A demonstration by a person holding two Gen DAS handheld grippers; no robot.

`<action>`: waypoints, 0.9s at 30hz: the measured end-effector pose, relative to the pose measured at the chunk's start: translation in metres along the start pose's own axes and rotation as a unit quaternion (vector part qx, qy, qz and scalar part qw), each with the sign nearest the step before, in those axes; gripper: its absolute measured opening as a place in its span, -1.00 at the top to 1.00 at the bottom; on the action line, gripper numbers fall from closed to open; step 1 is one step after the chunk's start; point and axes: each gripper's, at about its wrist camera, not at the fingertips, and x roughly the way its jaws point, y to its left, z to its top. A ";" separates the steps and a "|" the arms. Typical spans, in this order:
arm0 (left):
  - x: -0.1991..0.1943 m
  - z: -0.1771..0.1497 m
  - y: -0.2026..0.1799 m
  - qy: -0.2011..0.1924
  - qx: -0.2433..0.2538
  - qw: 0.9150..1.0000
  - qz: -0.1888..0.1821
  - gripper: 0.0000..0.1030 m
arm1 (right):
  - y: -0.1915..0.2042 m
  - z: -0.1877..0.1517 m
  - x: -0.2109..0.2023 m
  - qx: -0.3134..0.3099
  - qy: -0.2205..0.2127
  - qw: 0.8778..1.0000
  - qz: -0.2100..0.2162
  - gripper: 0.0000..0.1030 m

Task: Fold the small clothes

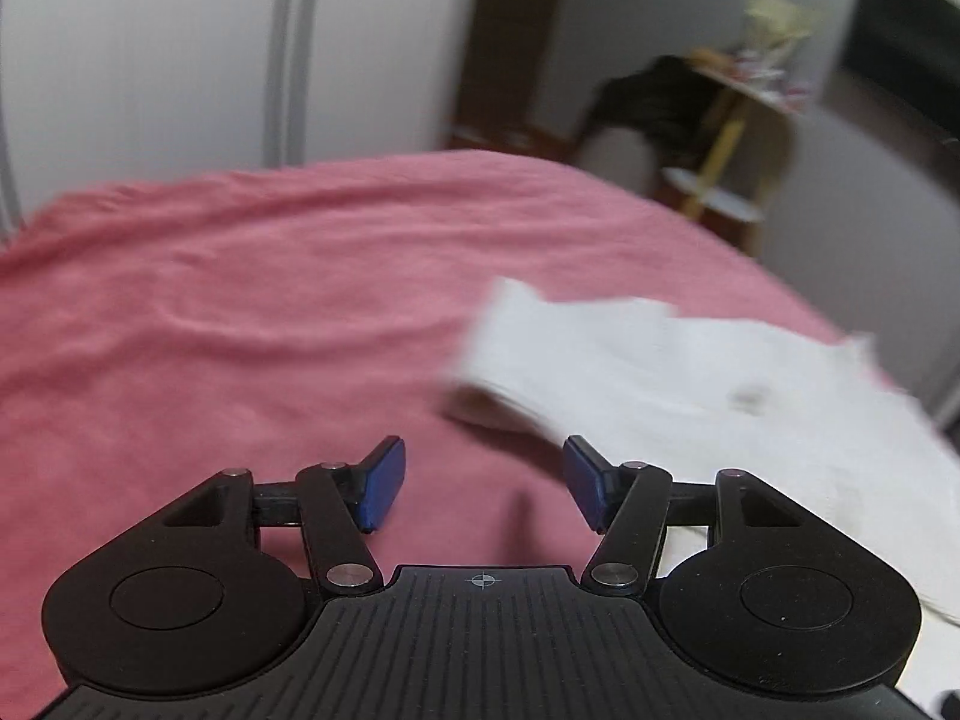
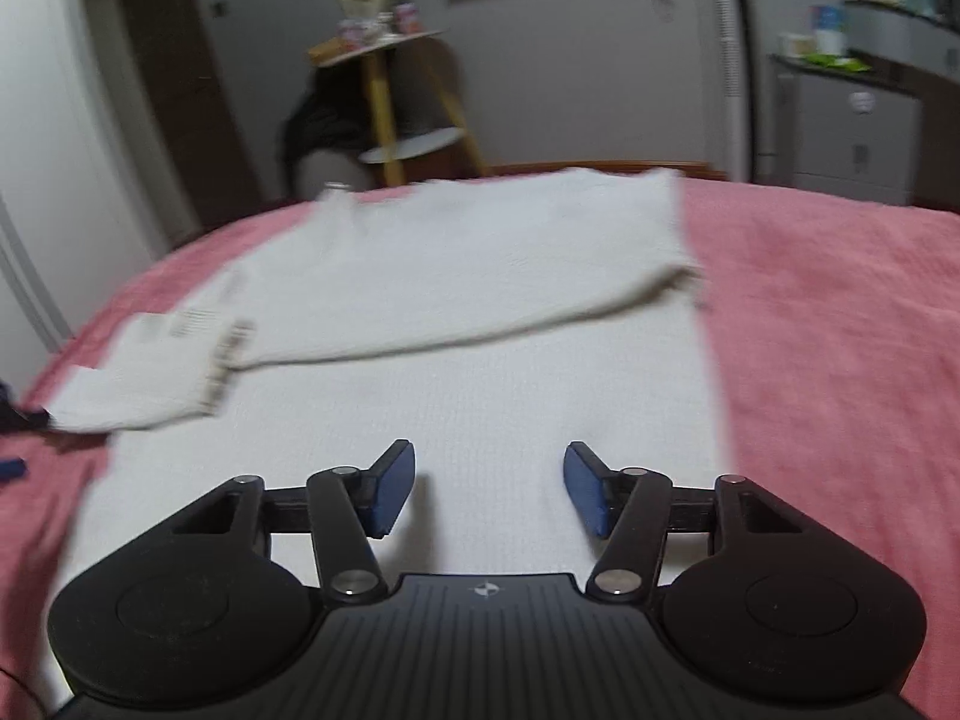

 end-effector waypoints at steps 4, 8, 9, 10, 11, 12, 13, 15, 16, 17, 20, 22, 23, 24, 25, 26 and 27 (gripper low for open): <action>0.013 0.006 0.018 0.007 -0.021 1.000 -0.007 -0.38 | 0.033 0.018 0.025 0.009 0.030 0.996 0.081 -0.02; 0.025 0.004 0.012 0.006 -0.009 1.000 -0.011 -0.41 | 0.066 0.037 0.065 0.058 0.080 0.982 0.159 -0.02; 0.029 0.001 0.011 0.001 -0.010 1.000 -0.011 -0.44 | 0.073 0.040 0.075 0.062 0.090 0.980 0.166 -0.02; 0.031 0.001 0.011 -0.002 -0.013 1.000 -0.013 -0.47 | 0.080 0.042 0.084 0.063 0.096 0.979 0.167 -0.02; 0.031 0.000 0.013 -0.003 -0.019 1.000 -0.017 -0.48 | 0.088 0.041 0.092 0.061 0.102 0.979 0.165 -0.03; 0.032 0.000 0.014 -0.004 -0.022 1.000 -0.021 -0.49 | 0.093 0.042 0.100 0.061 0.107 0.979 0.162 -0.03; 0.033 0.000 0.015 -0.003 -0.023 0.999 -0.025 -0.49 | 0.096 0.043 0.105 0.064 0.107 0.979 0.161 -0.03; 0.038 -0.001 0.012 0.001 -0.022 0.999 -0.028 -0.49 | 0.102 0.046 0.113 0.071 0.105 0.978 0.165 0.01; 0.039 -0.001 0.011 0.002 -0.022 0.999 -0.028 -0.49 | 0.105 0.047 0.115 0.072 0.105 0.978 0.167 0.13; 0.039 -0.001 0.010 0.002 -0.023 0.999 -0.030 -0.49 | 0.108 0.048 0.117 0.068 0.106 0.978 0.167 0.22; 0.037 -0.001 0.008 -0.004 -0.020 0.999 -0.035 -0.49 | 0.116 0.051 0.117 0.030 0.106 0.982 0.156 0.82; 0.035 -0.002 0.006 -0.012 -0.015 0.999 -0.038 -0.50 | 0.115 0.056 0.111 0.011 0.095 0.984 0.150 0.86; 0.033 -0.002 0.005 -0.015 -0.014 0.999 -0.042 -0.51 | 0.114 0.060 0.104 0.007 0.080 0.985 0.152 0.86; 0.032 -0.002 0.004 -0.018 -0.013 0.999 -0.047 -0.52 | 0.113 0.065 0.095 0.003 0.065 0.986 0.155 0.86; 0.031 -0.002 0.003 -0.020 -0.013 0.998 -0.051 -0.53 | 0.112 0.070 0.086 -0.006 0.046 0.987 0.155 0.86; 0.030 -0.002 0.001 -0.021 -0.011 0.998 -0.056 -0.53 | 0.111 0.075 0.076 -0.018 0.024 0.988 0.151 0.86; 0.029 -0.002 0.000 -0.021 -0.008 0.998 -0.060 -0.53 | 0.110 0.080 0.067 -0.031 0.004 0.989 0.143 0.86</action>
